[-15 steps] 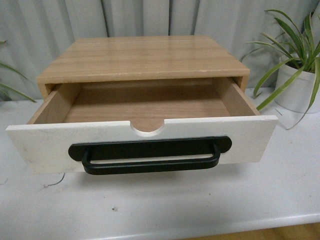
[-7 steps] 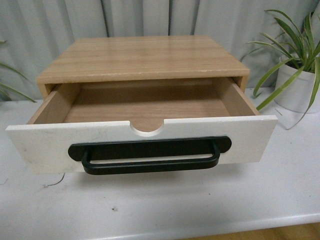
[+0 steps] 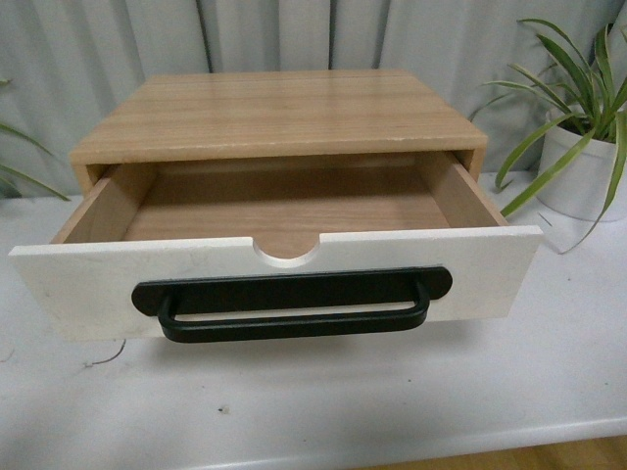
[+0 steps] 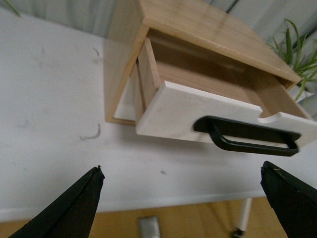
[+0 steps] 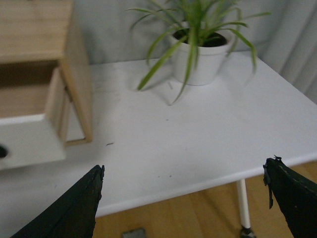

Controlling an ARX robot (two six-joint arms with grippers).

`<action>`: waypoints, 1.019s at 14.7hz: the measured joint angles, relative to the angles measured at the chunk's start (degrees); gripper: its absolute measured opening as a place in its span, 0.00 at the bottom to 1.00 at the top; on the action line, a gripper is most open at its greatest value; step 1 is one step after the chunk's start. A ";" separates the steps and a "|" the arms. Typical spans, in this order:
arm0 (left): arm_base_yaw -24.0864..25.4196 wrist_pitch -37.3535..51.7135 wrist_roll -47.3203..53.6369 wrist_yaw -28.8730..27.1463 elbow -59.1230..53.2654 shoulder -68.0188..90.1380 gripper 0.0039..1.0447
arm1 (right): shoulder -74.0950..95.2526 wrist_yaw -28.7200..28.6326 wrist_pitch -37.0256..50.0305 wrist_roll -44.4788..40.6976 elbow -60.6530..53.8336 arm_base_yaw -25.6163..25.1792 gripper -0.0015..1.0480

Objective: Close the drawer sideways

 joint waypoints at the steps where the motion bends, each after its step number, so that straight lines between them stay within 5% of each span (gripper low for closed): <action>1: -1.46 -0.02 -3.69 -0.57 0.11 1.27 0.94 | 3.43 -0.33 -0.81 -3.04 1.75 2.89 0.94; 5: -9.44 4.98 -23.96 -3.76 -1.11 9.42 0.94 | 18.23 -2.60 -1.33 -20.11 3.17 13.81 0.94; 7: -20.85 34.97 -44.11 -9.35 -3.45 40.54 0.94 | 35.52 -8.61 11.69 -29.27 4.26 15.78 0.94; 8: -18.36 48.00 -45.51 -8.96 1.18 58.31 0.94 | 46.53 -13.33 18.71 -31.98 8.04 13.57 0.94; 9: -15.93 51.34 -45.48 -7.96 4.50 67.38 0.94 | 55.08 -17.62 20.90 -34.25 12.41 12.04 0.94; 15: -12.55 52.48 -43.95 -5.77 14.82 80.59 0.94 | 69.90 -23.30 24.17 -38.16 23.78 6.80 0.94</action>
